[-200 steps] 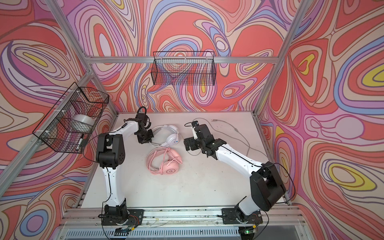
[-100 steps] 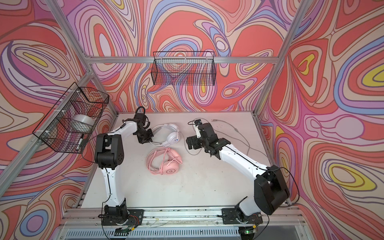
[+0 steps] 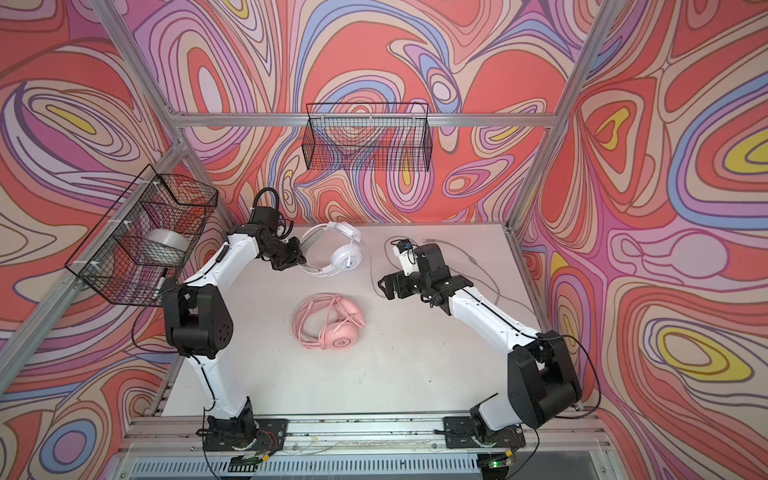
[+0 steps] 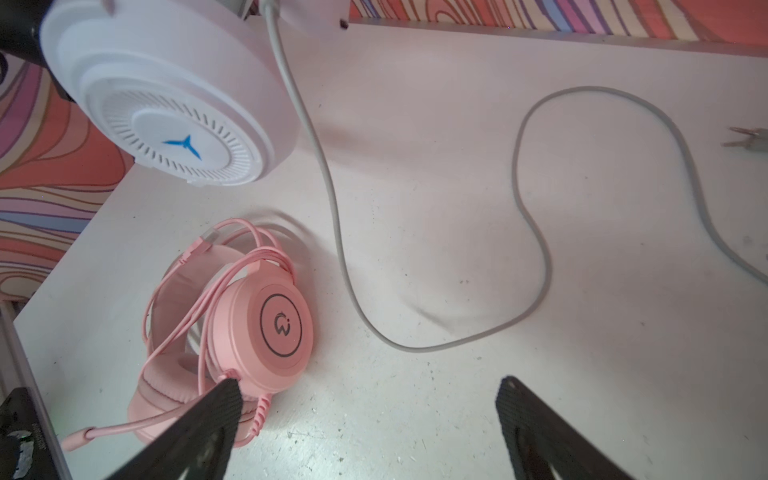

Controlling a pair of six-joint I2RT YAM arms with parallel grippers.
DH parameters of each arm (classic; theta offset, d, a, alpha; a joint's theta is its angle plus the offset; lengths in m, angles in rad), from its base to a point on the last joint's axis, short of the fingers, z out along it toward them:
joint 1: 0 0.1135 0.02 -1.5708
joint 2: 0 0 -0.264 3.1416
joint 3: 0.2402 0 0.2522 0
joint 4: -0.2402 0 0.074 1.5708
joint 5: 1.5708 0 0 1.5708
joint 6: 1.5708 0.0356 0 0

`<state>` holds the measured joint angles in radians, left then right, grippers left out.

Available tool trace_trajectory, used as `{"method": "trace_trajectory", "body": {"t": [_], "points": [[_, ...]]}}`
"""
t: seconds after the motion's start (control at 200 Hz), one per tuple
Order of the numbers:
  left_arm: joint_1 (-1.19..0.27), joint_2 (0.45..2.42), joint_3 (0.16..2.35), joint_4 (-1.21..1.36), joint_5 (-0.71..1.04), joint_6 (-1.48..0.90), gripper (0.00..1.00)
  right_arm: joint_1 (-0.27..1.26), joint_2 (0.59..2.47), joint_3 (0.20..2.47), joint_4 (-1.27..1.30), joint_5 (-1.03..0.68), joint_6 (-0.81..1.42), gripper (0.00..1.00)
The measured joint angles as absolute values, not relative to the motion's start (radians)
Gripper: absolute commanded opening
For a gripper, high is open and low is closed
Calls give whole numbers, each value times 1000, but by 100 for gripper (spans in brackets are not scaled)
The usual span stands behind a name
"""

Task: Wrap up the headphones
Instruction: 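Lift the white headset with the left gripper while the right gripper nears the cable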

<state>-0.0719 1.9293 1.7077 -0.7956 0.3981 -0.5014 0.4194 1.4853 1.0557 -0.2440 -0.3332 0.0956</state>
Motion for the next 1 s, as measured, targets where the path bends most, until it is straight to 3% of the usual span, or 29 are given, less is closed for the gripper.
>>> {"method": "trace_trajectory", "body": {"t": [0.466,1.002], "points": [[-86,1850,1739,-840,453,-519,0,419,1631,1037,-29,-478,45,92],[-98,1845,1798,-842,483,-572,0,419,1800,1022,162,-548,84,78]]}}
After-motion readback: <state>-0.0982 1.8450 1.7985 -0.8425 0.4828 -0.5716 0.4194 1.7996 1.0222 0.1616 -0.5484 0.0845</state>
